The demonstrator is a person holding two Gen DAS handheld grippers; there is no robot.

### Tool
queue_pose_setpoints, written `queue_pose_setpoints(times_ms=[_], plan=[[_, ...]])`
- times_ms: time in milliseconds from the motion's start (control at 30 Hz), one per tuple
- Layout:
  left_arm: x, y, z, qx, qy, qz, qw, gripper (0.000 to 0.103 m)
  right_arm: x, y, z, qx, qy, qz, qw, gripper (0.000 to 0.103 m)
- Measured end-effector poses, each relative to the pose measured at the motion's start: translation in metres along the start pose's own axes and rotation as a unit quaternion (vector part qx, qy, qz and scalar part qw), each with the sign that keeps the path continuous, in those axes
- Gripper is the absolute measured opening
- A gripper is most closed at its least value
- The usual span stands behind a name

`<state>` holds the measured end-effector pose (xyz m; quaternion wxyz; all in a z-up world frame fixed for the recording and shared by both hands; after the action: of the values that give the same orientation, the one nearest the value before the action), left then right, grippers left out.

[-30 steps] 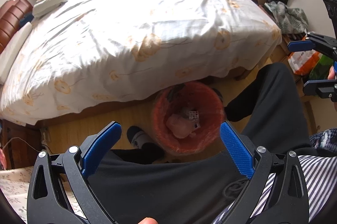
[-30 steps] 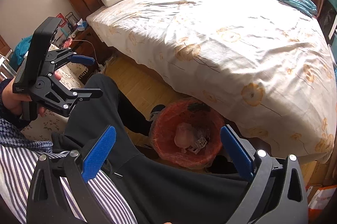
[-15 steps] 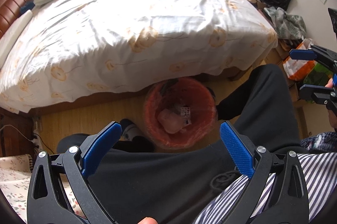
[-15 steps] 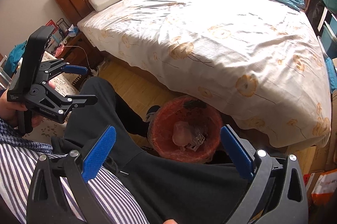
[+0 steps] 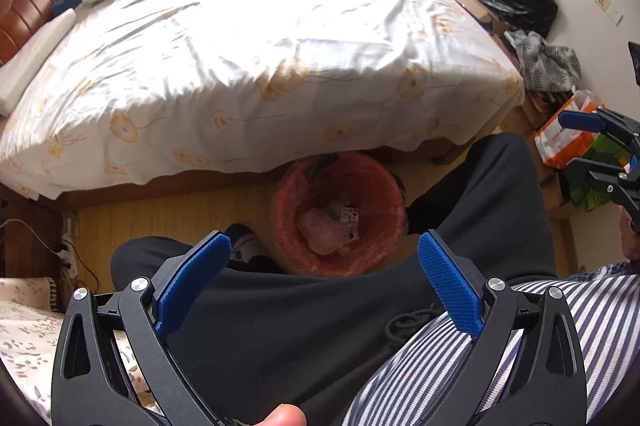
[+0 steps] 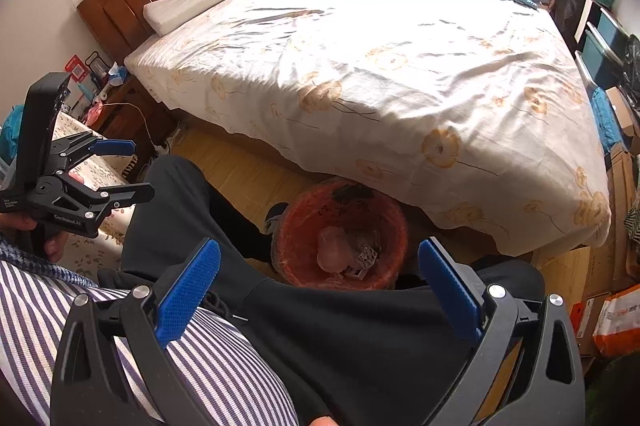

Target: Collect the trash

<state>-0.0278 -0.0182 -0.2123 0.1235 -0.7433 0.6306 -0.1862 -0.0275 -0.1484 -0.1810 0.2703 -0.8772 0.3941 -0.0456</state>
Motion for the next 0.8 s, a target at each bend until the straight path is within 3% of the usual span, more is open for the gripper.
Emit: queue_pose_setpoints(times_ms=[133,400,800], plan=[[-0.002,0.001,-0.005,0.007,0.008,-0.018,0.9998,0.097,0.005,0.003,-0.009,0.009,0.02,0.005,1.0,0.098],[0.006,0.004,-0.014,0.018,0.022,-0.016,0.9995,0.097,0.004,0.012,-0.016,0.016,0.017,0.027,0.999,0.098],[0.01,0.006,-0.024,0.033,0.013,-0.012,0.9993,0.097,0.001,0.015,-0.023,0.023,0.017,0.036,0.999,0.098]])
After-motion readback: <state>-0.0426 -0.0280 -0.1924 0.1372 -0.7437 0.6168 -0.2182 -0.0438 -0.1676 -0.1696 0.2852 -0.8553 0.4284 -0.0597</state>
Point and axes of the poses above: each gripper's, at about its wrist camera, not at the fingertips, and z roughly the way its jaws point, x to its right, y to its underside, the point moved 9 cm from there along z, roughly the way its jaws point, and after that the axes turned 4 degrees about y, right-handed, at the moved point
